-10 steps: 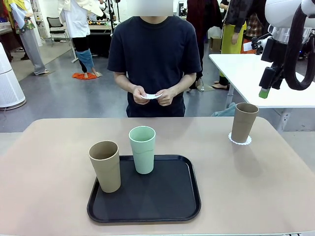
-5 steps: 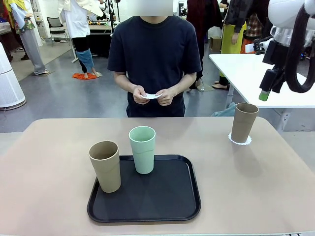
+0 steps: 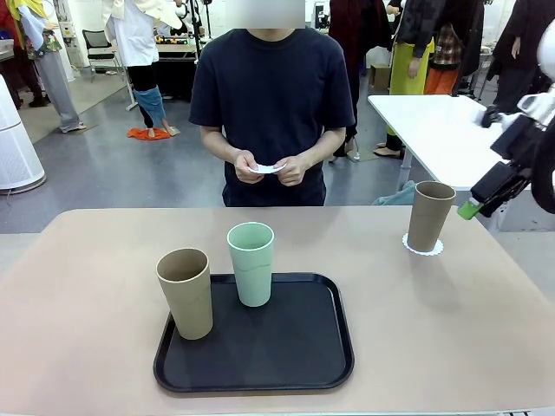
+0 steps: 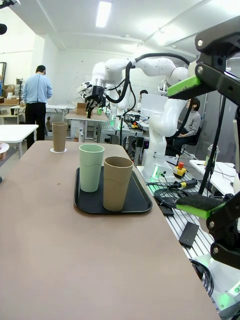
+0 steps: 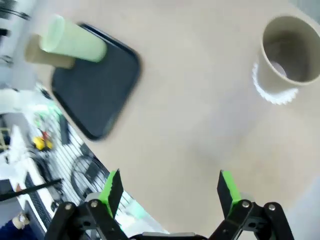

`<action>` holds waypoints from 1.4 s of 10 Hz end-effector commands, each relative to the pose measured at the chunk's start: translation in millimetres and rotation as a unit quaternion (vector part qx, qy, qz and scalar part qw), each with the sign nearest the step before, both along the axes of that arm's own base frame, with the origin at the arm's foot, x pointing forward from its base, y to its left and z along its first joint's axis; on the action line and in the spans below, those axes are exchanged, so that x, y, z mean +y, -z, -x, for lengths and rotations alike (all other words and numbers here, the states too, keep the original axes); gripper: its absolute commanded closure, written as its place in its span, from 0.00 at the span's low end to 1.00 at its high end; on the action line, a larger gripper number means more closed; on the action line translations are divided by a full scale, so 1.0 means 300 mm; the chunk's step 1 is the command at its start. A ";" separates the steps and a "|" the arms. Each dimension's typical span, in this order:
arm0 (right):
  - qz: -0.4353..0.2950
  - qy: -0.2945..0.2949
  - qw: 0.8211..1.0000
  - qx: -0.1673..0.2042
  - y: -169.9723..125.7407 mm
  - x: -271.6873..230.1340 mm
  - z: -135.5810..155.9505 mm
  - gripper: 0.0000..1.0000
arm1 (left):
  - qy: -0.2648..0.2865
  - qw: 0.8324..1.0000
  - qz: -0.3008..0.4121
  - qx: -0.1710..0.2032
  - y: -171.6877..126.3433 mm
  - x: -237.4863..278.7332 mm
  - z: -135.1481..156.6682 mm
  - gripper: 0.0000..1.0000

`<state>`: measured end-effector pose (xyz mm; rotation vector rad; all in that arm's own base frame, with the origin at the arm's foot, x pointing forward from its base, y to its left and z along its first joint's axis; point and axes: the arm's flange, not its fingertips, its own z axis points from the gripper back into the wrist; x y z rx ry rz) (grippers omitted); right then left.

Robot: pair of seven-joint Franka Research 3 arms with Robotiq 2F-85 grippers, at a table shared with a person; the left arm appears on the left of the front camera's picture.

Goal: Place coasters on the table and set cups on them.
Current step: Take one Reusable plastic cup from the Flat Tray and place it on a coaster set by the human.

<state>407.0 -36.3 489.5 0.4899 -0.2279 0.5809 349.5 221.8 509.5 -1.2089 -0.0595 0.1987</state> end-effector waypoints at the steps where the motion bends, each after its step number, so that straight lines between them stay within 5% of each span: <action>1: -0.236 -0.003 0.971 -0.039 0.077 -0.169 0.003 0.00 | -0.008 1.000 0.002 -0.007 -0.005 0.000 -0.002 0.00; 3: -0.376 0.009 0.925 -0.046 0.149 -0.349 0.036 0.00 | -0.008 1.000 0.002 -0.007 -0.005 0.000 -0.002 0.00; 5: -0.427 0.035 0.904 -0.012 0.180 -0.488 0.104 0.00 | -0.008 1.000 0.002 -0.007 -0.005 0.000 -0.002 0.00; 9: -0.366 0.073 0.924 0.087 0.066 -0.638 0.254 0.00 | -0.008 1.000 0.002 -0.007 -0.005 0.000 -0.002 0.00; 14: -0.351 0.131 0.920 0.115 0.059 -0.705 0.309 0.00 | -0.008 1.000 0.002 -0.007 -0.005 0.000 -0.002 0.00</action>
